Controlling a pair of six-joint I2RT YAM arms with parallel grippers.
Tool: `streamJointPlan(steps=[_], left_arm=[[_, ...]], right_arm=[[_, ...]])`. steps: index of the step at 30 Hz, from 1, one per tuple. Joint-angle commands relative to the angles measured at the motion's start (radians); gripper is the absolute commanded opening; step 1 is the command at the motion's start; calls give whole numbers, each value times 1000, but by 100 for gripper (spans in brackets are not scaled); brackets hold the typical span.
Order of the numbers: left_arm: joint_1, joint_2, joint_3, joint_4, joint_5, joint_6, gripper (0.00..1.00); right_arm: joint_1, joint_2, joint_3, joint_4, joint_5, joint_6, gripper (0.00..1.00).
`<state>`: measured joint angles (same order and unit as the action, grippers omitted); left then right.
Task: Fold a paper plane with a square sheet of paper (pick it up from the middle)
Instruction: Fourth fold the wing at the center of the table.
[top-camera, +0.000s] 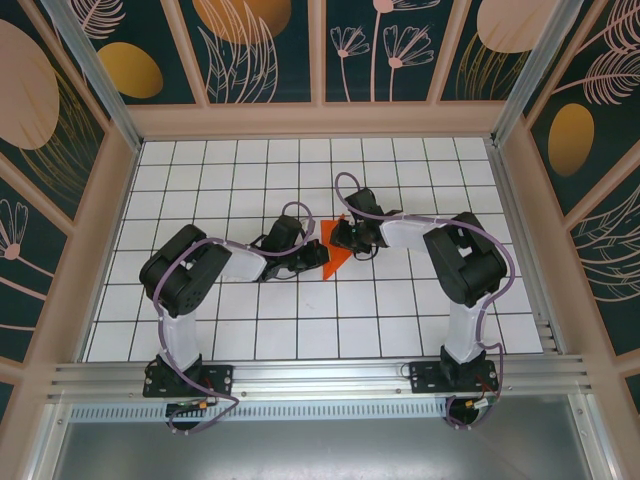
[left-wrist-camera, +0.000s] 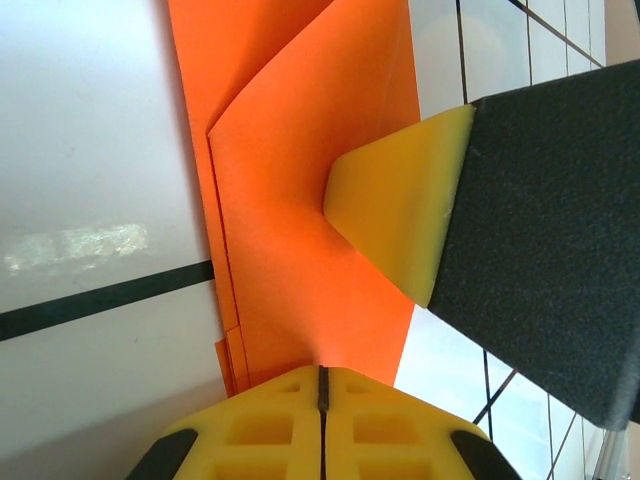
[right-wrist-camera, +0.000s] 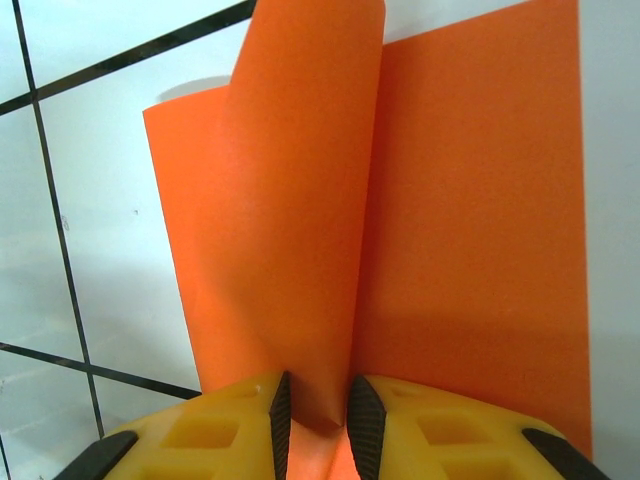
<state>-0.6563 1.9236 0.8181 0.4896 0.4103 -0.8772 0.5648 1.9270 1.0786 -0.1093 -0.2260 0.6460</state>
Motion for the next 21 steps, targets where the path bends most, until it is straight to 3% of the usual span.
streamJointPlan(steps=[1,10,21], left_arm=[[6,24,16,-38,-12,-9,8],[5,38,23,-121,-48,-16,6],[3,46,18,-257,-139,70,2]], right_arm=[[6,152,-65,-127,118,12,30],[6,134,-56,-126,92,10,30],[-48,-158,-12,-36,-94,-10,39]])
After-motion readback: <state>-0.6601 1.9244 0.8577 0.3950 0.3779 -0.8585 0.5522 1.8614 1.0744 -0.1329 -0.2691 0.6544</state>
